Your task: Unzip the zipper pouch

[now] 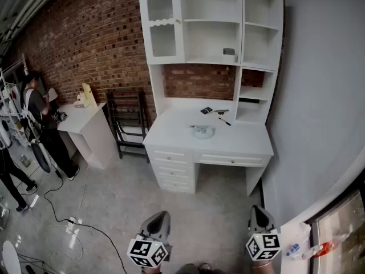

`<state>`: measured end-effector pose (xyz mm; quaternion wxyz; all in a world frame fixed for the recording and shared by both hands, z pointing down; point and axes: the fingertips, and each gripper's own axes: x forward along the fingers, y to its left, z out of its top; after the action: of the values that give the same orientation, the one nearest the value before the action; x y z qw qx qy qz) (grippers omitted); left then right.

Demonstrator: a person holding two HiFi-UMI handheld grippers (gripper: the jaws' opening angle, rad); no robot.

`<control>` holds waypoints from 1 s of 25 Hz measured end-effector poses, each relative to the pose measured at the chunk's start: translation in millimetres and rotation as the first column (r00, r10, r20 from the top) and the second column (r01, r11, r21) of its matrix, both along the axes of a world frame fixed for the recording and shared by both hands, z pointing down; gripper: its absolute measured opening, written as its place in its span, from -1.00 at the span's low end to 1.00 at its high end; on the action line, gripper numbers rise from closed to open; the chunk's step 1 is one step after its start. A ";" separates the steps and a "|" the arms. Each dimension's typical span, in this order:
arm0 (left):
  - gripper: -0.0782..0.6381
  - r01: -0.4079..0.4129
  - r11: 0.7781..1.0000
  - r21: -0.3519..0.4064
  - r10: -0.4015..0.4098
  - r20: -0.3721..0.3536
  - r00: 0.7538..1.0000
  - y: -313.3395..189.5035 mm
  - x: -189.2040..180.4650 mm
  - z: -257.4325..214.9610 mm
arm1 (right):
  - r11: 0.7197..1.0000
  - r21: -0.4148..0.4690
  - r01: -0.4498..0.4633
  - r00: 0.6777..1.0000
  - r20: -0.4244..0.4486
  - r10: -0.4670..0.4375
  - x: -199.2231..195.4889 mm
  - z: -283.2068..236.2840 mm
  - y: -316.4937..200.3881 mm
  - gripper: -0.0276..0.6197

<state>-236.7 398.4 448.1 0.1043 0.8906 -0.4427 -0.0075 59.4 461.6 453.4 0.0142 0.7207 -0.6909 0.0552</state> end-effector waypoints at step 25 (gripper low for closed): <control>-0.77 -0.040 0.999 0.023 0.040 0.028 0.999 9.4 27.7 -0.1 | 1.000 0.013 0.009 1.000 0.019 -0.009 10.5 7.6 -7.2 -0.85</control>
<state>-209.0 407.8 448.0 0.0878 0.9004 -0.4261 0.0015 69.9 454.4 461.0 0.0032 0.7172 -0.6945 0.0578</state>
